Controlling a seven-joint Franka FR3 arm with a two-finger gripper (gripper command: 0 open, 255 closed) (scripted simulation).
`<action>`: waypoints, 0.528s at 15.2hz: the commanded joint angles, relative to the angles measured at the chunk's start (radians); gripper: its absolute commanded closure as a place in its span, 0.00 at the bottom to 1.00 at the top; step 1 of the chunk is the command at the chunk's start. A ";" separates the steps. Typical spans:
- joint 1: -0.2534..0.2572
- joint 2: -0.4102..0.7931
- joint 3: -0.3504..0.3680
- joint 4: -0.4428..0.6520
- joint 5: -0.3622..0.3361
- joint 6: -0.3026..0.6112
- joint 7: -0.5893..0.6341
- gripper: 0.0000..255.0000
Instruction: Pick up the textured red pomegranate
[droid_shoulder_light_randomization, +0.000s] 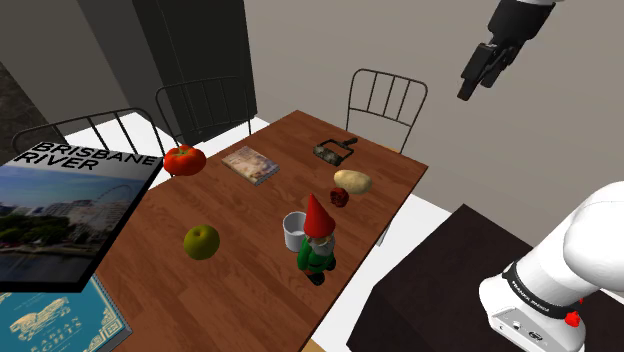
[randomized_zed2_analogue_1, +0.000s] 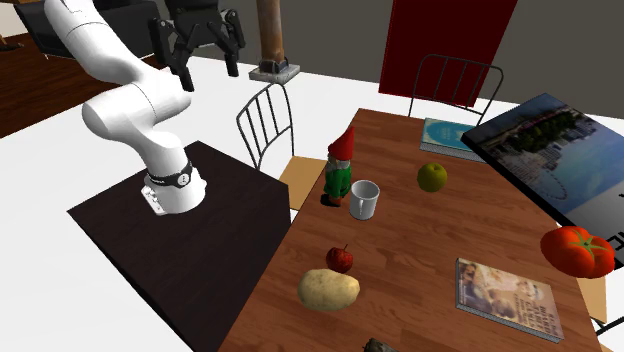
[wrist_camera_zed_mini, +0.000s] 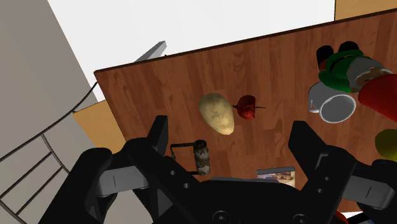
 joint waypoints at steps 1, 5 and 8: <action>0.000 0.000 0.000 0.000 0.000 0.000 0.000 0.00; -0.001 0.095 0.063 -0.036 -0.003 0.100 0.067 0.00; -0.005 0.179 0.109 -0.050 -0.012 0.172 0.120 0.00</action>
